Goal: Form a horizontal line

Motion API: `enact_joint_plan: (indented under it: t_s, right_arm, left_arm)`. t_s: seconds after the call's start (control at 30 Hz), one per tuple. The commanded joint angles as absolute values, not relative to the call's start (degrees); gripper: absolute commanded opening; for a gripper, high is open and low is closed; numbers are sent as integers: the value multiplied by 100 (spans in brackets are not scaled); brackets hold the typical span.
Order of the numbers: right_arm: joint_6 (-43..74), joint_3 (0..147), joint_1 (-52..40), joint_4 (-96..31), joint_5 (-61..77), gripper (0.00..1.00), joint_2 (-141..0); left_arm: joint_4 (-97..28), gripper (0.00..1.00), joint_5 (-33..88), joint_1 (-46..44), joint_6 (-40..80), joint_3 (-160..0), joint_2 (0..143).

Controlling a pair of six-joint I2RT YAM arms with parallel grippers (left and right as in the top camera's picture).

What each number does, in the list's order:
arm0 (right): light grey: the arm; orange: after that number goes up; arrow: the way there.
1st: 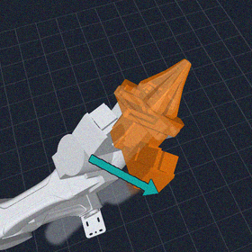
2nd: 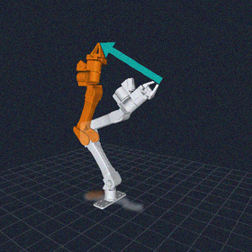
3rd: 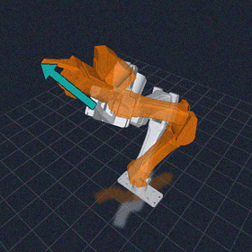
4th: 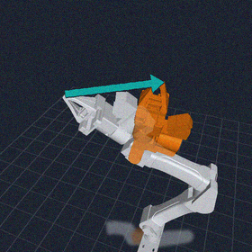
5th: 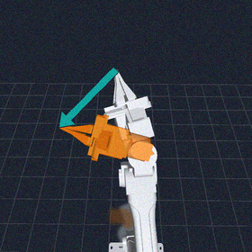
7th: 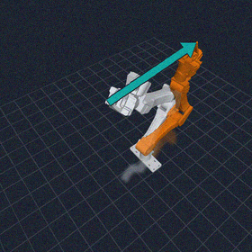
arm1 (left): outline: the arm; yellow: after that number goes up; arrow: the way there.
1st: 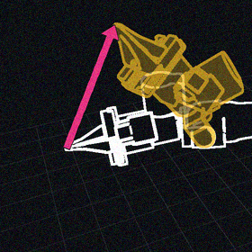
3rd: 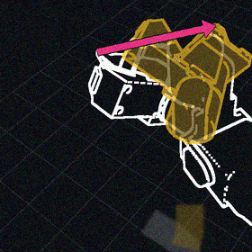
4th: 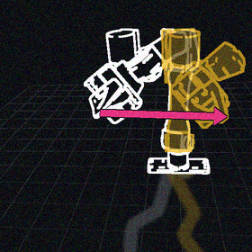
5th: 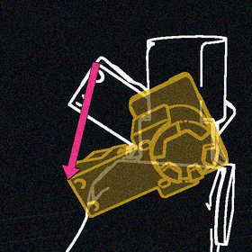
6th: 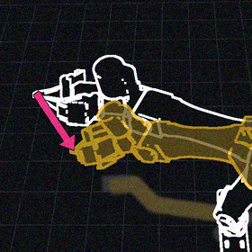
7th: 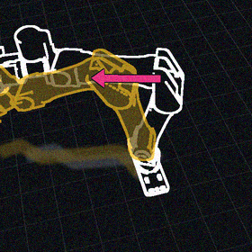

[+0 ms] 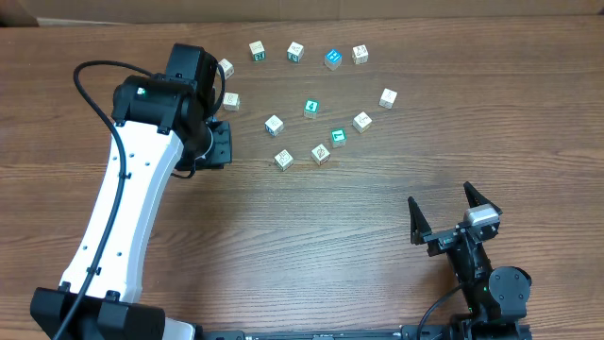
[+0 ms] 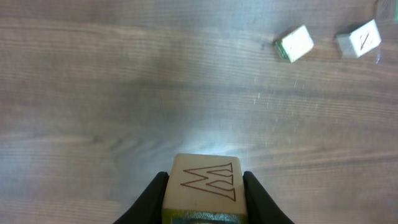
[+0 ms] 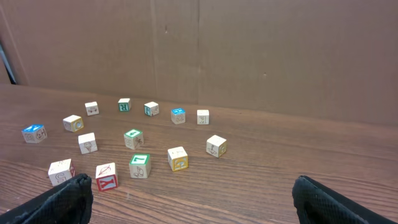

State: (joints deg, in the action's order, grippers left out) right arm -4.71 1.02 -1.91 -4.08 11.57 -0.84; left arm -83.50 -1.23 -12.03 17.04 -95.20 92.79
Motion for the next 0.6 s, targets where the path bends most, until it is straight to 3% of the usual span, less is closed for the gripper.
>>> enact_joint_plan:
  t_s: [0.0, 0.57]
  right_arm:
    - [-456, 45, -180, -377, 1103, 100, -16]
    - [-456, 45, -180, -377, 1103, 100, -16]
  left_arm:
    - [-8543, 16, 161, -1249, 1839, -9572, 9251]
    - [-8912, 18, 148, -1721, 2150, -9371, 9251]
